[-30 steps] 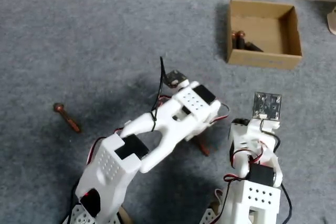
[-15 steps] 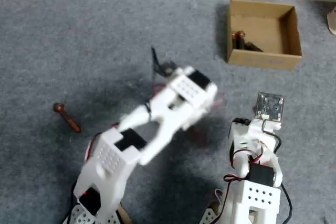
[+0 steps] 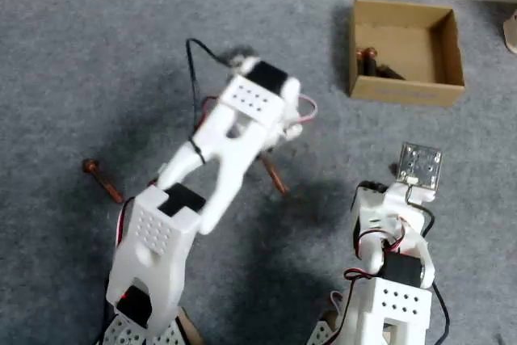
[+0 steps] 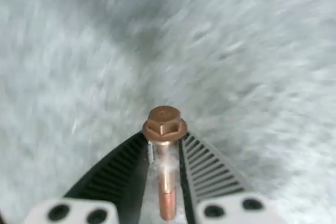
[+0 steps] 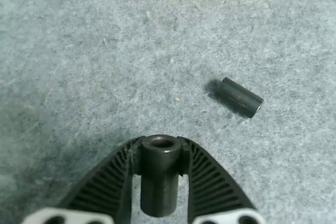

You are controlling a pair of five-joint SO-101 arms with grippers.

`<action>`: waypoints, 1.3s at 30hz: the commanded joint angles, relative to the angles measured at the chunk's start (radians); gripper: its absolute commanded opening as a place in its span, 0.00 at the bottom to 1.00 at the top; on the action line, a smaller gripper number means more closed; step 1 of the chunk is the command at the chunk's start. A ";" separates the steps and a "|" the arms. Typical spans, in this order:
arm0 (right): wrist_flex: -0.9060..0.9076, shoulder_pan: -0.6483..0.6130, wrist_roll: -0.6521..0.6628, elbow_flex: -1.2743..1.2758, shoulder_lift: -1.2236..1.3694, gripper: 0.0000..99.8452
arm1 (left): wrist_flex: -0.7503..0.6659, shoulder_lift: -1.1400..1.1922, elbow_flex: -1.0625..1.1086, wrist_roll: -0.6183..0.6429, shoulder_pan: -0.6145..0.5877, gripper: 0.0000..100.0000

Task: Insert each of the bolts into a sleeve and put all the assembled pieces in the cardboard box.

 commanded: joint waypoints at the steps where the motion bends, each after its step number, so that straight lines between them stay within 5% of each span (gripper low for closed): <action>1: -0.002 -0.001 -0.008 -0.010 -0.015 0.01 | 0.023 -0.035 -0.162 -0.124 -0.022 0.00; 17: 0.027 -0.222 0.003 0.025 -0.015 0.01 | 0.071 -0.035 -0.340 -0.660 -0.065 0.00; 31: -0.309 -0.438 0.002 0.120 -0.016 0.01 | 0.043 -0.031 -0.380 -0.612 -0.079 0.00; 39: -0.318 -0.440 -0.008 0.119 -0.016 0.01 | 0.077 -0.036 -0.587 -0.609 -0.088 0.00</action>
